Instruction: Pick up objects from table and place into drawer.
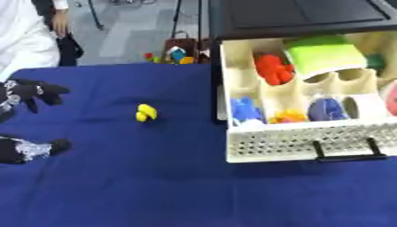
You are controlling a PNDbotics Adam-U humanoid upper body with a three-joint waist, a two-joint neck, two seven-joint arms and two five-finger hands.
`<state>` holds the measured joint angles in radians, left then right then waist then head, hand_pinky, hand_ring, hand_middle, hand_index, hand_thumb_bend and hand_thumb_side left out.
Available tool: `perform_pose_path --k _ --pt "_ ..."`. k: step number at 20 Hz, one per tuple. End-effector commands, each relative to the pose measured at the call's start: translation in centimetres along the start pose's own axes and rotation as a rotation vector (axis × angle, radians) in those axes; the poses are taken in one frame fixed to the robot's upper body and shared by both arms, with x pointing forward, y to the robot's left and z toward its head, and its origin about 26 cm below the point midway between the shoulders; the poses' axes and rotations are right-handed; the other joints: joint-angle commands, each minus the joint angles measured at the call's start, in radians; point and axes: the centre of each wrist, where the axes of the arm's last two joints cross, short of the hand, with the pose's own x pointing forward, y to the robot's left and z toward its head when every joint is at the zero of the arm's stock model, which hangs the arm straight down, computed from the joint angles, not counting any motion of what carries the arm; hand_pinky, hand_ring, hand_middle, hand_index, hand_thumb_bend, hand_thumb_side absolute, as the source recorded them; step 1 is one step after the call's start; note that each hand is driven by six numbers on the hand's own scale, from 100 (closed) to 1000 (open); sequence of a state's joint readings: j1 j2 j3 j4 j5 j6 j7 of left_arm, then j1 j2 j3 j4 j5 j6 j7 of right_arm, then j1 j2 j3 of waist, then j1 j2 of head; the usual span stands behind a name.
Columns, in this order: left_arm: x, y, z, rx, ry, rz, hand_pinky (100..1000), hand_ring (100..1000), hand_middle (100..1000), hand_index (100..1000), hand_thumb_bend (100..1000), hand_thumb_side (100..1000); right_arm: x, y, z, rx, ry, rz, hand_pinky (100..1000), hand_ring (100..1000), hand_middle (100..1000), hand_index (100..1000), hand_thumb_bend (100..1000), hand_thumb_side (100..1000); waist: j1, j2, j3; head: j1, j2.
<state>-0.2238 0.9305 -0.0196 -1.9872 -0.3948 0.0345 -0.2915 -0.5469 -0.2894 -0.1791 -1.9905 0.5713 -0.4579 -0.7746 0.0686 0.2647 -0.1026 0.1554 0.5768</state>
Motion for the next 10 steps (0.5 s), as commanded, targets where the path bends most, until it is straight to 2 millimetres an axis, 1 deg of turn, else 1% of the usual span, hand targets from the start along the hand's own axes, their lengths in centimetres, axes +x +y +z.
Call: perform_pose_path --k 1,3,4,6,10 --pt "0.3 2.1 0.0 -0.023 -0.012 -0.036 525 672 659 887 533 672 0.1 0.0 -0.7 -0.033 -0.059 -0.046 624 687 626 749 100 1000 0.002 -0.017 -0.003 0.007 0.006" --pt "0.5 2.7 -0.2 -0.041 -0.014 -0.042 527 676 672 883 512 663 0.1 0.0 -0.7 -0.028 -0.058 -0.05 624 687 626 750 100 1000 0.004 -0.017 -0.008 0.011 0.006" --pt "0.6 2.8 -0.3 -0.05 -0.015 -0.046 530 684 692 877 505 657 0.2 0.0 -0.7 -0.027 -0.057 -0.052 624 687 626 750 100 1000 0.005 -0.016 -0.011 0.014 0.006" --pt "0.8 3.1 -0.5 -0.065 -0.019 -0.051 533 698 731 873 514 653 0.2 0.1 -0.7 -0.023 -0.057 -0.057 625 688 625 750 100 1000 0.008 -0.016 -0.017 0.02 0.004" --pt "1.4 3.7 -1.0 -0.09 -0.036 -0.062 529 698 743 859 518 640 0.2 0.1 -0.6 -0.016 -0.055 -0.065 627 689 624 750 100 1000 0.015 -0.016 -0.032 0.032 -0.001"
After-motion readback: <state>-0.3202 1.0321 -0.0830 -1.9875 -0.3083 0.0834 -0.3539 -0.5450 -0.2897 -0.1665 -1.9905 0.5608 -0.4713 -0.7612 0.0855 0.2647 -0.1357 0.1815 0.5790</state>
